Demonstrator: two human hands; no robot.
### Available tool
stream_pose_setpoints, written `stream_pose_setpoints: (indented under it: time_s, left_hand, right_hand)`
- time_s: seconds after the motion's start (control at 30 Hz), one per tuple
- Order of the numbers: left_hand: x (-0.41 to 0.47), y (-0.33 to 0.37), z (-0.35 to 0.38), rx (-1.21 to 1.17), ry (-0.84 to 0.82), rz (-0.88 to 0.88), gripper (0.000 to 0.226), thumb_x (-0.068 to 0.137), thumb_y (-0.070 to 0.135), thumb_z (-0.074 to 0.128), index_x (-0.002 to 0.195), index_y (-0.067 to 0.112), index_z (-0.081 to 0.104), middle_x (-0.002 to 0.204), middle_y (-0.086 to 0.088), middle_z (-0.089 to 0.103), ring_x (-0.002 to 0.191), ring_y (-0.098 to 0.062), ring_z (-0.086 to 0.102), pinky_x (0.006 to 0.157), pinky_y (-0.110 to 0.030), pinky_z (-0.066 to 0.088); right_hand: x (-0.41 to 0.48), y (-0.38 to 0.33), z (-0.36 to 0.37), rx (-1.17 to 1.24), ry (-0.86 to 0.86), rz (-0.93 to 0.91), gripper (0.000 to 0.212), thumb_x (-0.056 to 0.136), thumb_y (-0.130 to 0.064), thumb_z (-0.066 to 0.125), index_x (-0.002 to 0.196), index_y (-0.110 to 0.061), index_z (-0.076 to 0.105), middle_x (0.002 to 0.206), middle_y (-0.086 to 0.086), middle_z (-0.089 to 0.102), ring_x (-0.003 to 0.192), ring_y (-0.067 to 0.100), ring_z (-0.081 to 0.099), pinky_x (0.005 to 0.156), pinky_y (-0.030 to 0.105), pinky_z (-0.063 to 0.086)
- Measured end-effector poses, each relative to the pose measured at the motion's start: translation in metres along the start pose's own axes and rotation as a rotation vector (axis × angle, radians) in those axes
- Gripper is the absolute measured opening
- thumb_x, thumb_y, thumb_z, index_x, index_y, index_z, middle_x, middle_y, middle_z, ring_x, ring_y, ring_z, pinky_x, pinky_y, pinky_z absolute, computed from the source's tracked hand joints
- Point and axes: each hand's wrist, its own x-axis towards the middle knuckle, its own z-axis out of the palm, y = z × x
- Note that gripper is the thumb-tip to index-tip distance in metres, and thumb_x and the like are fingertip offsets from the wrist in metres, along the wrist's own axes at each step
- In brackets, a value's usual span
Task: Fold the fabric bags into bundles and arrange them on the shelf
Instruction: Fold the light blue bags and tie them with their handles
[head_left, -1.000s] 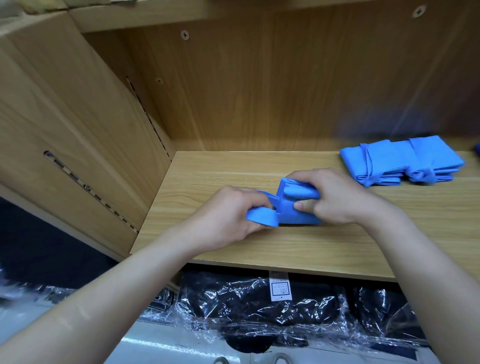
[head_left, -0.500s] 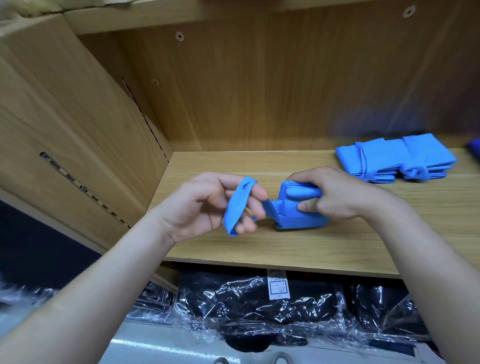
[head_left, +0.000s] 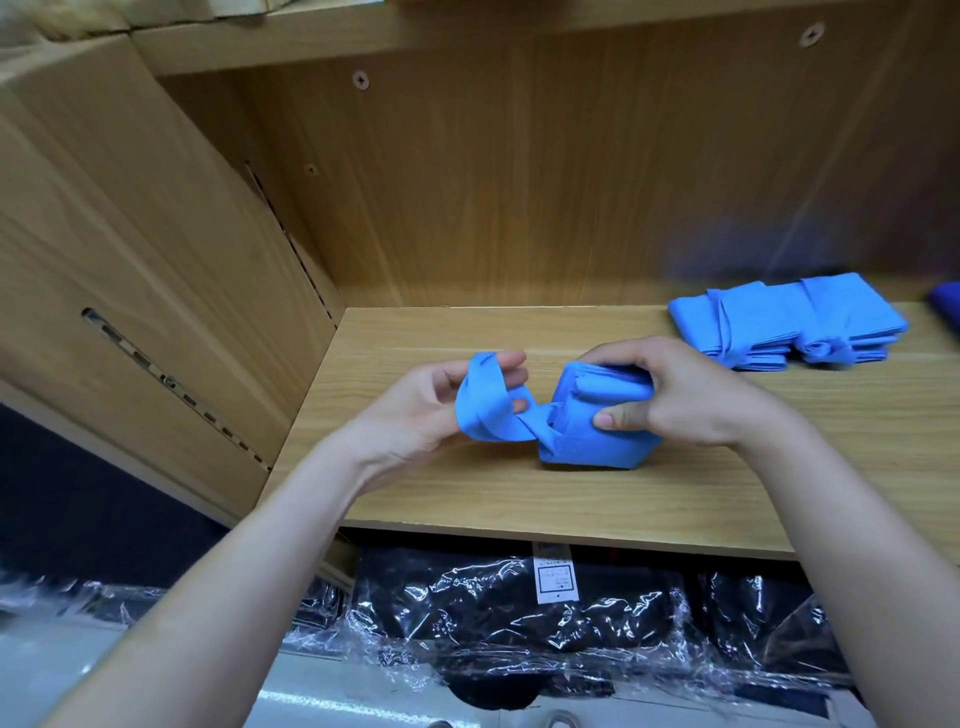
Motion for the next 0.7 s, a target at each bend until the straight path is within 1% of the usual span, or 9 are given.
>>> stream_pose_setpoints:
  time_s: [0.1,0.2,0.27,0.3,0.37,0.43,0.5,0.57,0.7]
  left_hand:
    - [0.001,-0.012,-0.010,0.126,-0.066,-0.050,0.068,0.078,0.036,0.070,0.138,0.013,0.050,0.135,0.002,0.060,0.126,-0.008,0.054,0.104,-0.024,0.043]
    - [0.002,-0.025,-0.007,0.142,-0.094,-0.112,0.087,0.072,0.049,0.073,0.142,0.006,0.044,0.141,0.001,0.053,0.127,-0.008,0.053,0.110,-0.028,0.038]
    - [0.004,-0.033,0.001,0.119,-0.116,-0.144,0.068,0.081,0.037,0.067,0.136,0.003,0.049,0.131,-0.001,0.061,0.117,-0.009,0.058,0.104,-0.026,0.043]
    - [0.005,-0.037,0.006,0.119,-0.150,-0.148,0.055,0.083,0.033,0.064,0.128,0.003,0.055,0.121,0.002,0.066,0.108,-0.007,0.061,0.098,-0.023,0.047]
    - [0.005,-0.045,0.013,0.094,-0.188,-0.134,0.041,0.078,0.036,0.066,0.111,0.011,0.063,0.102,0.009,0.071,0.093,-0.003,0.063,0.087,-0.018,0.050]
    - [0.005,-0.051,0.014,-0.032,-0.159,-0.135,0.043,0.070,0.037,0.079,0.104,0.013,0.069,0.100,0.004,0.073,0.091,-0.006,0.067,0.083,-0.020,0.053]
    - [0.005,-0.054,0.012,-0.143,-0.161,-0.120,0.053,0.063,0.042,0.087,0.104,0.013,0.072,0.101,-0.003,0.074,0.092,-0.011,0.069,0.084,-0.024,0.055]
    - [0.006,-0.055,0.013,-0.154,-0.162,-0.094,0.055,0.065,0.040,0.087,0.109,0.012,0.070,0.101,-0.003,0.073,0.092,-0.012,0.069,0.086,-0.026,0.055]
    - [0.011,-0.053,0.019,-0.133,-0.090,-0.034,0.031,0.074,0.016,0.075,0.105,0.014,0.071,0.094,0.001,0.073,0.085,-0.008,0.067,0.079,-0.021,0.054]
  right_hand:
    - [-0.003,-0.001,0.006,0.055,0.124,-0.022,0.038,0.066,-0.011,0.088,0.093,-0.032,0.071,0.094,-0.013,0.072,0.093,0.009,0.066,0.089,0.038,0.051]
    - [-0.006,-0.005,0.010,0.060,0.193,-0.039,0.040,0.061,-0.011,0.090,0.084,-0.036,0.071,0.089,-0.017,0.072,0.088,0.003,0.065,0.085,0.028,0.051]
    - [-0.003,-0.009,0.015,0.052,0.213,-0.070,0.041,0.061,-0.008,0.090,0.083,-0.036,0.071,0.088,-0.017,0.070,0.086,0.002,0.064,0.081,0.023,0.048]
    - [-0.001,-0.010,0.019,0.062,0.220,-0.089,0.038,0.061,-0.005,0.089,0.081,-0.033,0.072,0.086,-0.015,0.069,0.083,0.004,0.063,0.079,0.022,0.048]
    - [0.001,-0.009,0.028,0.095,0.239,-0.106,0.035,0.062,-0.002,0.088,0.077,-0.030,0.073,0.081,-0.012,0.067,0.079,0.006,0.062,0.075,0.022,0.046]
    - [0.001,-0.005,0.033,0.148,0.246,-0.102,0.034,0.063,0.000,0.086,0.074,-0.029,0.071,0.080,-0.011,0.067,0.075,0.005,0.059,0.072,0.020,0.044]
    - [0.000,-0.005,0.032,0.156,0.198,-0.106,0.033,0.066,0.002,0.083,0.075,-0.026,0.069,0.079,-0.012,0.067,0.073,0.002,0.057,0.070,0.017,0.043]
    - [0.001,-0.010,0.029,0.111,0.095,-0.119,0.031,0.070,0.004,0.079,0.079,-0.023,0.068,0.079,-0.012,0.066,0.072,0.001,0.055,0.068,0.015,0.042]
    - [0.006,-0.024,0.025,-0.024,-0.033,-0.159,0.032,0.074,0.003,0.071,0.082,-0.026,0.061,0.081,-0.009,0.063,0.072,0.003,0.052,0.067,0.019,0.041]
